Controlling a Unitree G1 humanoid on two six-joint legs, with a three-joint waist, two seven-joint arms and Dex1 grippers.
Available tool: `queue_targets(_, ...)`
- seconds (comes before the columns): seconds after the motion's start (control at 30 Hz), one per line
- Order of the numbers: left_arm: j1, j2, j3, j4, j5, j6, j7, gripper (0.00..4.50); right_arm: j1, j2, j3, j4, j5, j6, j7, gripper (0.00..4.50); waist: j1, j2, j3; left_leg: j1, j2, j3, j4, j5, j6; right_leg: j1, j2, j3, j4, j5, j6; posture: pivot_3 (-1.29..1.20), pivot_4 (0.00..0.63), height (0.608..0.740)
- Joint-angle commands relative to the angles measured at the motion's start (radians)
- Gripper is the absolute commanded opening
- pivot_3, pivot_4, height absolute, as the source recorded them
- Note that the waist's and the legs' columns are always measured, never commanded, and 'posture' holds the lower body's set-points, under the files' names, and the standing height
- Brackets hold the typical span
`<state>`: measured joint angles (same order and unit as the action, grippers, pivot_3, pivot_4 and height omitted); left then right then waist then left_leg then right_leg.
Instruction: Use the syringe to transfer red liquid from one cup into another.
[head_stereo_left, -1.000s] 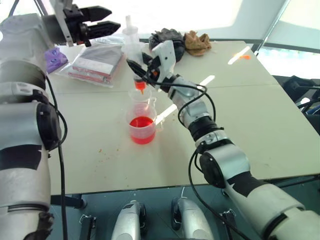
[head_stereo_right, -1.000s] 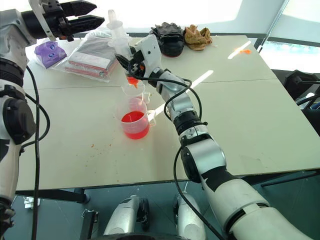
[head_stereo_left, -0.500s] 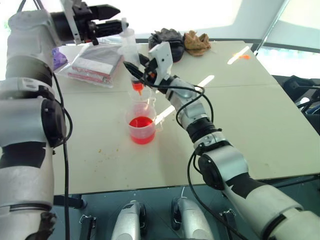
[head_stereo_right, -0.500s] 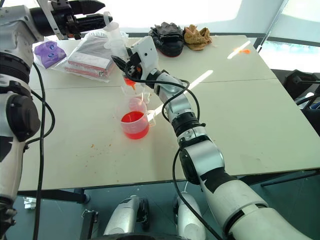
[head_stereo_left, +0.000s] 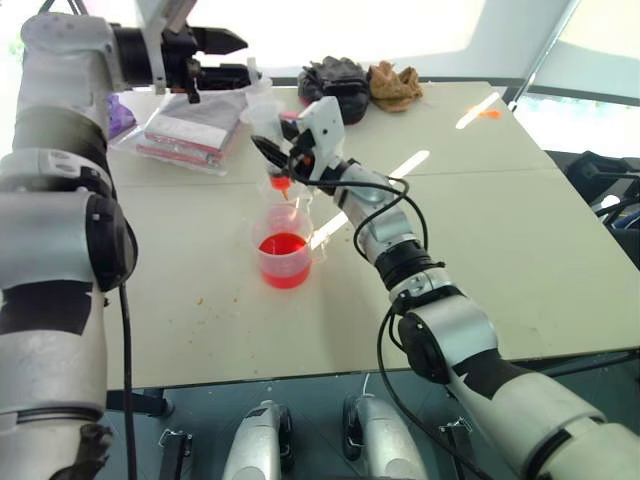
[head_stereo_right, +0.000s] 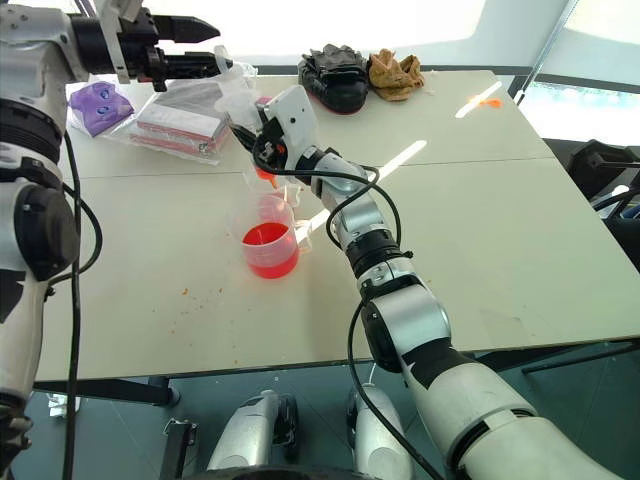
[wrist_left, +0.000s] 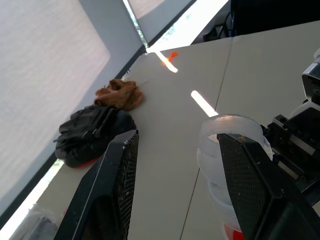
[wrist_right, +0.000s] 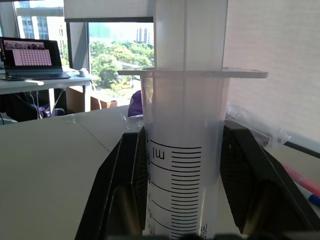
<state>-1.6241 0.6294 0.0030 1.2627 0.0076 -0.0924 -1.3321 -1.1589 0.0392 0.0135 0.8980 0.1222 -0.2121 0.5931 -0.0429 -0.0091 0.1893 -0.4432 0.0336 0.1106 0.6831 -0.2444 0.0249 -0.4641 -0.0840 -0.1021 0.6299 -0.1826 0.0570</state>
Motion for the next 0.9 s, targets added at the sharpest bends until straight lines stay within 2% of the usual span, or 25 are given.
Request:
queue_targets(0.03,-0.021,-0.016,-0.011,0.0,0.019,-0.013,-0.022,2.58,-0.055,0.017,-0.011,-0.042,0.011,-0.043,-0.01,1.47,-0.001,0.0,0.0,0.0,0.0,0.0,0.0,0.0,0.0,0.0,0.0,0.0,0.0,0.0,0.0,0.0,0.15,0.74)
queue_targets(0.9,0.05,-0.009,-0.053,-0.001,0.091,-0.058,-0.068,2.58,-0.078,0.015,-0.023,-0.044,0.021,-0.047,-0.019,1.47,-0.001,0.0,0.0,0.0,0.0,0.0,0.0,0.0,0.0,0.0,0.0,0.0,0.0,0.0,0.0,0.0,0.15,0.74)
